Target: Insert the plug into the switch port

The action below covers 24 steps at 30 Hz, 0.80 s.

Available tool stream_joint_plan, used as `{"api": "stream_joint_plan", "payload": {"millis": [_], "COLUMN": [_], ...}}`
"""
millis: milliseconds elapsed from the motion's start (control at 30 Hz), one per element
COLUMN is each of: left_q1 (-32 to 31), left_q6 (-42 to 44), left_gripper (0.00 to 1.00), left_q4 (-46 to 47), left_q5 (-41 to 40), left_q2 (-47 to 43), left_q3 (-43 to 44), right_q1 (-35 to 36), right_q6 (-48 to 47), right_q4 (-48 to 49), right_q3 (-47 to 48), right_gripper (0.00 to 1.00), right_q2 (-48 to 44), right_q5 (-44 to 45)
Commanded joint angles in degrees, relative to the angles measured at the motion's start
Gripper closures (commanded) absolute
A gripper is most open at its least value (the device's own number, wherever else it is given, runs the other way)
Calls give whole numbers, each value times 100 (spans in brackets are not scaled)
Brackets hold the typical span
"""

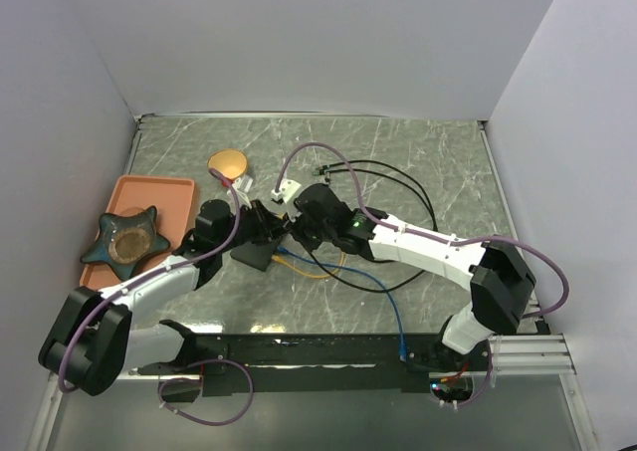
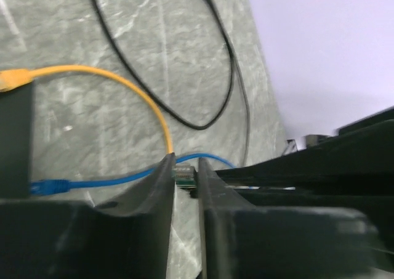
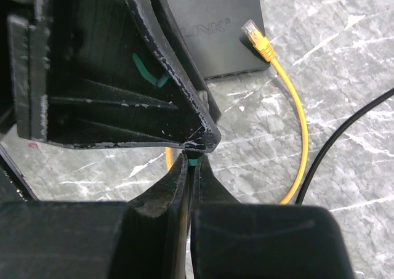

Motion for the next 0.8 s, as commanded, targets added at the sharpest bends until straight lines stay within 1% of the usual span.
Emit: {"api": "stream_joint_plan", "payload": {"millis": [0, 67, 167, 200, 267, 300, 333, 367, 400, 433, 467, 500, 567, 600, 667, 700, 767], "left_q1": [-61, -70, -70, -61, -61, -70, -61, -61, -61, -70, -61, -61, -61, -61, -61, -61, -70], "left_q6": [2, 37, 151, 230, 327, 423, 467, 520, 616, 652, 679, 714, 723, 714, 697, 688, 679], "left_gripper": [97, 99, 99, 99, 99, 99, 99, 99, 99, 99, 99, 99, 99, 99, 99, 99, 99], "left_q4": [285, 232, 135, 83, 39, 30, 38, 47, 47, 108, 161, 240, 520, 644, 950, 1013, 1154], "left_q5": [-43, -174, -341, -359, -394, -395, -386, -368, -368, -351, -316, -246, -175, -114, -35, 35, 124], "left_q2": [-7, -77, -314, -436, -568, -717, -806, -885, -1077, -1192, -1298, -1516, -1737, -1947, -2142, -2325, -2493], "left_q3": [176, 150, 71, 36, 0, -43, -79, -105, -166, -219, -263, -377, -500, -631, -746, -843, -913], "right_q1": [63, 63, -42, -95, -226, -392, -516, -621, -866, -982, -1079, -1201, -1448, -1492, -1571, -1572, -1563], "right_q6": [-46, 6, 85, 111, 216, 243, 252, 409, 445, 472, 533, 560, 630, 648, 744, 788, 972], "right_q4": [168, 142, 115, 159, 247, 369, 440, 519, 694, 774, 861, 941, 1143, 1187, 1284, 1293, 1406], "right_q3": [114, 114, 88, 61, -87, -141, -202, -351, -422, -501, -623, -685, -791, -792, -783, -757, -713], "right_gripper": [100, 100, 76, 65, 57, 52, 49, 46, 40, 38, 35, 29, 26, 23, 24, 23, 24], "right_q2": [-283, -283, -336, -406, -529, -686, -775, -863, -1037, -1126, -1205, -1328, -1417, -1452, -1452, -1391, -1321], "right_q5": [71, 62, 62, 1, -376, -577, -780, -1277, -1535, -1798, -2436, -2738, -3354, -3905, -4322, -4663, -4929]}}
